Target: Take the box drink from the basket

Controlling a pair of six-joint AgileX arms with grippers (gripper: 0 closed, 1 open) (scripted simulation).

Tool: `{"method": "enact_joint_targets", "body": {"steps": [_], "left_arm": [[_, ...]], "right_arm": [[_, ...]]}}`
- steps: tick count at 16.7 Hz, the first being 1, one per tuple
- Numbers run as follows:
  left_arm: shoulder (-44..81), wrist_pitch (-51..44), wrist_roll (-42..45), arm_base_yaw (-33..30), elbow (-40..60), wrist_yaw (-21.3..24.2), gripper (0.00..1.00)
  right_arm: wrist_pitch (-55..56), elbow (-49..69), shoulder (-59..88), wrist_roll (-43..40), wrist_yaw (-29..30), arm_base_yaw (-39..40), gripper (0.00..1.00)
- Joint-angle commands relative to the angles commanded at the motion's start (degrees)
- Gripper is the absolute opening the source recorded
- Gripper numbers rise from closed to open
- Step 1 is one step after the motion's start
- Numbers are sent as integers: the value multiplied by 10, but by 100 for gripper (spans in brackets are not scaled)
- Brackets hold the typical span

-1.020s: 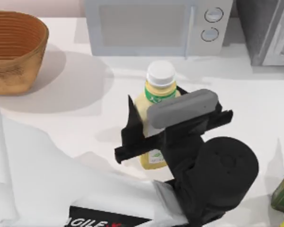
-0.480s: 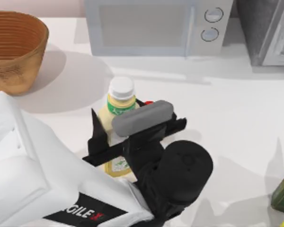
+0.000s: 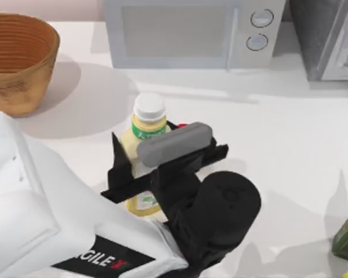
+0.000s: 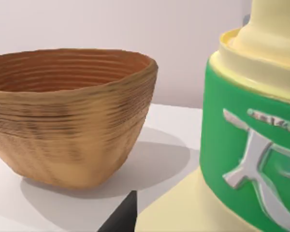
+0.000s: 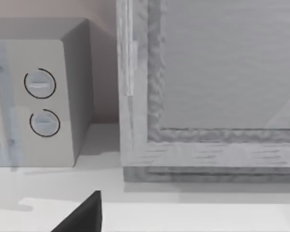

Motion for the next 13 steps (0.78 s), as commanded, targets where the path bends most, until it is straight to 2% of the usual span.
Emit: {"method": "enact_joint_targets", "body": {"steps": [7, 13], "left_arm": [[0, 0, 0, 0, 0, 0, 98], [0, 0, 0, 0, 0, 0, 100]], "right_arm": [[0, 0, 0, 0, 0, 0, 100], [0, 0, 0, 0, 0, 0, 100]]}}
